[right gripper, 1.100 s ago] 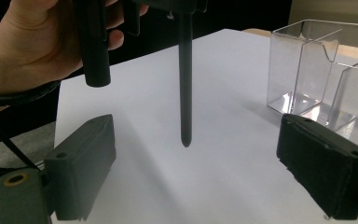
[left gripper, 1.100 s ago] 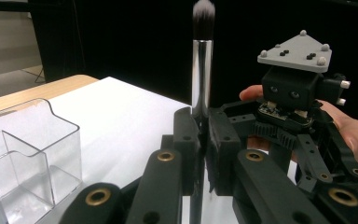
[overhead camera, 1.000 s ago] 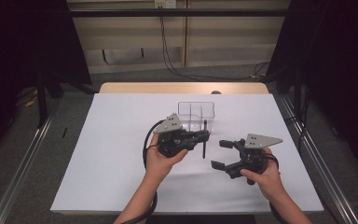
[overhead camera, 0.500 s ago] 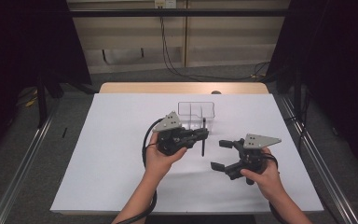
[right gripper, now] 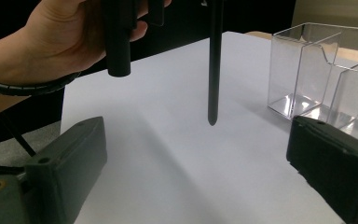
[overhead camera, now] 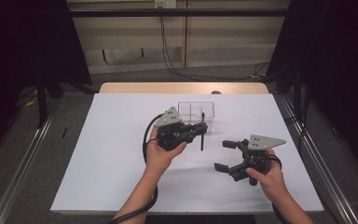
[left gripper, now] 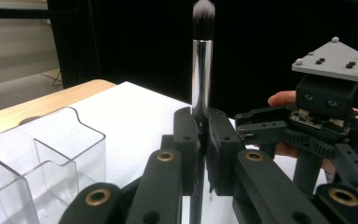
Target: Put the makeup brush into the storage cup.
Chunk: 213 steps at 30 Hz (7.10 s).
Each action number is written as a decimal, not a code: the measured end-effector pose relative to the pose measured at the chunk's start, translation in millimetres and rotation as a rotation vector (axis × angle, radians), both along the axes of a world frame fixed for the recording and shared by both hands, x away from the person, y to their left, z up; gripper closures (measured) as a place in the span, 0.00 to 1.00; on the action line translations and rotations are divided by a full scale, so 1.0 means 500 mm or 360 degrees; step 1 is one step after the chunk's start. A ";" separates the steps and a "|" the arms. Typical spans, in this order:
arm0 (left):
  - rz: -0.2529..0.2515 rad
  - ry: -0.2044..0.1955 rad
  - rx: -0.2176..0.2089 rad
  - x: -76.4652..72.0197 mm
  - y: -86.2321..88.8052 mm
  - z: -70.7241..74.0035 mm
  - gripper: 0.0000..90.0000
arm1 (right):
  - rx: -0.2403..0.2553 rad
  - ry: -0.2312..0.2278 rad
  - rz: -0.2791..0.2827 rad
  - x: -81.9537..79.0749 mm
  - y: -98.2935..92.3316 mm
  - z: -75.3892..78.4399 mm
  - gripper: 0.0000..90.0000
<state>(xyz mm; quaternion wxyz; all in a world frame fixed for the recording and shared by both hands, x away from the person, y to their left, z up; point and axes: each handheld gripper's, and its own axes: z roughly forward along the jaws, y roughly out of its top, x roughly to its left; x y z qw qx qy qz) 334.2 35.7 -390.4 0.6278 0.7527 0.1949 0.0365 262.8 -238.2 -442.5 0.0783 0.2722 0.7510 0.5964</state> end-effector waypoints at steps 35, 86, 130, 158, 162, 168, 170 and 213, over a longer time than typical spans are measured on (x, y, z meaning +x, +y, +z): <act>0.0081 -0.0032 0.0011 0.043 -0.006 -0.001 0.93 | -0.0008 -0.0014 -0.0052 -0.015 -0.043 -0.007 0.05; 0.0139 -0.0069 0.0022 0.100 -0.029 0.021 0.93 | -0.0003 -0.0032 -0.0109 -0.037 -0.089 -0.026 0.05; 0.0278 -0.0089 0.0011 0.165 -0.028 0.038 0.93 | -0.0004 -0.0042 -0.0102 -0.037 -0.092 -0.030 0.05; 0.0365 -0.0107 0.0040 0.193 -0.032 0.047 0.93 | -0.0007 -0.0046 -0.0089 -0.037 -0.092 -0.031 0.05; 0.0380 -0.0105 0.0043 0.195 -0.029 0.045 0.93 | -0.0009 -0.0045 -0.0089 -0.037 -0.092 -0.031 0.05; 0.0394 -0.0105 0.0057 0.198 -0.025 0.043 0.93 | -0.0007 -0.0045 -0.0087 -0.037 -0.091 -0.031 0.05; 0.0404 -0.0111 0.0076 0.199 -0.025 0.042 0.93 | -0.0008 -0.0045 -0.0088 -0.037 -0.091 -0.031 0.05; 0.0424 -0.0061 0.0088 0.208 -0.028 0.011 0.93 | -0.0002 -0.0050 -0.0077 -0.037 -0.091 -0.031 0.05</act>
